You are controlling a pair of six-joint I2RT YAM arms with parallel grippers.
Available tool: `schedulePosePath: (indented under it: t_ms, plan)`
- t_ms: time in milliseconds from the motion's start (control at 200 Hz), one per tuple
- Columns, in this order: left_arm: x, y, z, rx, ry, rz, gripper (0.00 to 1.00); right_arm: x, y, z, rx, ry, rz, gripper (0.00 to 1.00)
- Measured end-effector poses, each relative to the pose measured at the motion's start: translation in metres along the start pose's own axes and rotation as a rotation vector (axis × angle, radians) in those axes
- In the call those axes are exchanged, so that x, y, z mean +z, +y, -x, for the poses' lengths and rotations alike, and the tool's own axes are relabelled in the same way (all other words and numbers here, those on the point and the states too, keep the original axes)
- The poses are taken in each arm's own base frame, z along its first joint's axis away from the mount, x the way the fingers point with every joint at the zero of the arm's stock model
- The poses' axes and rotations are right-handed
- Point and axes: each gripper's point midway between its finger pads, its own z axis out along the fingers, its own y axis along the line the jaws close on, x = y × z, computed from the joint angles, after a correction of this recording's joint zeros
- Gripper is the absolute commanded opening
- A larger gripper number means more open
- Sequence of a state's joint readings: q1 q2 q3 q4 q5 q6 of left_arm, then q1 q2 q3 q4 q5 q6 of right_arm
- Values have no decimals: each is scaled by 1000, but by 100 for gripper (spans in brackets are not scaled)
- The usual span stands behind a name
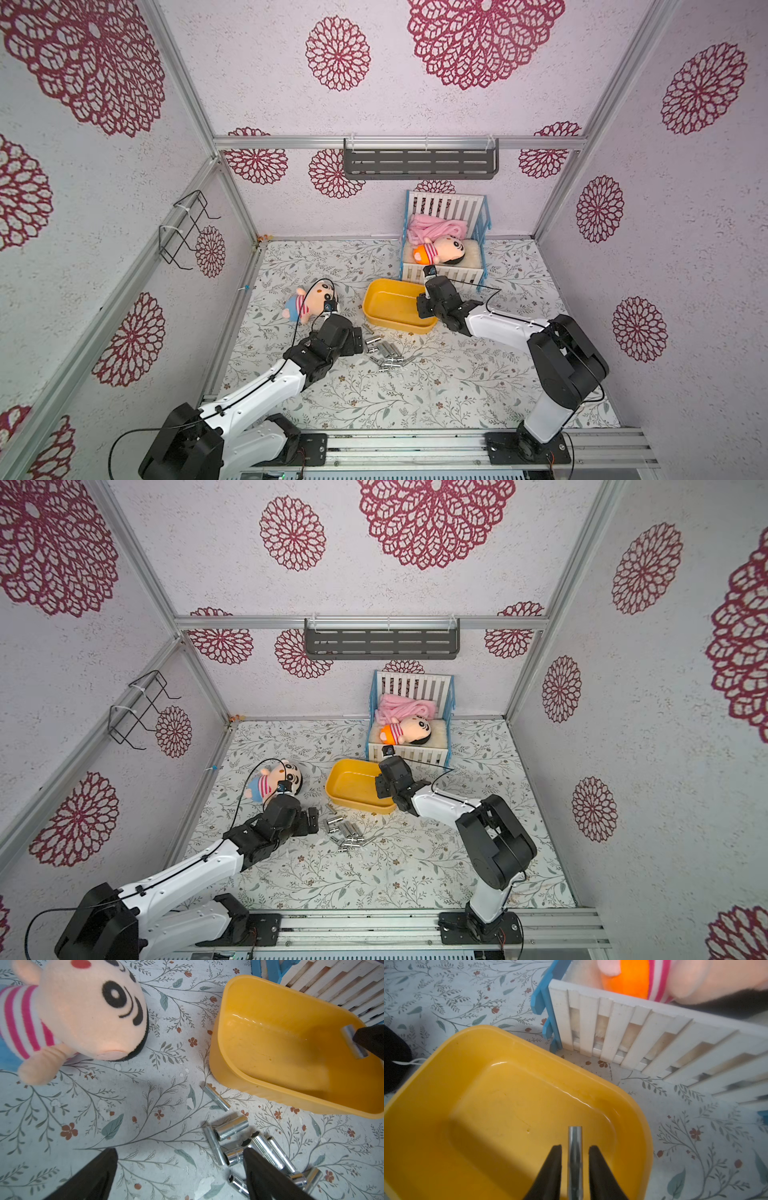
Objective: Put the screws on the desktop into the storage box
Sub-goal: Place the screw in the storage box, then pick up the screw from the center of the board.
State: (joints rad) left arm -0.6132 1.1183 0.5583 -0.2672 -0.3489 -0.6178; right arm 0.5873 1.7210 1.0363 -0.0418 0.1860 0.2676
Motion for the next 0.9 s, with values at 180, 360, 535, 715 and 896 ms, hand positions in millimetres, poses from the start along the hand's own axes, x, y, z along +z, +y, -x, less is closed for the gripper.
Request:
schedulePosePath:
  t_ms: [180, 360, 535, 715, 896]
  plan:
    - [-7, 15, 13, 1, -70, 84, 97, 0, 0, 2, 9, -8, 6, 43]
    - [-20, 19, 24, -22, -138, 75, 97, -20, 2, 0, 17, -40, 51, 43]
    - [-21, 9, 18, 22, -105, 9, 97, -71, 3, 10, 62, -138, 124, 45]
    - [-24, -17, 8, 97, -68, -110, 98, -134, -12, -1, 141, -315, 186, 56]
    - [-37, -65, -6, 200, -45, -298, 85, -152, -39, -35, 185, -411, 138, 56]
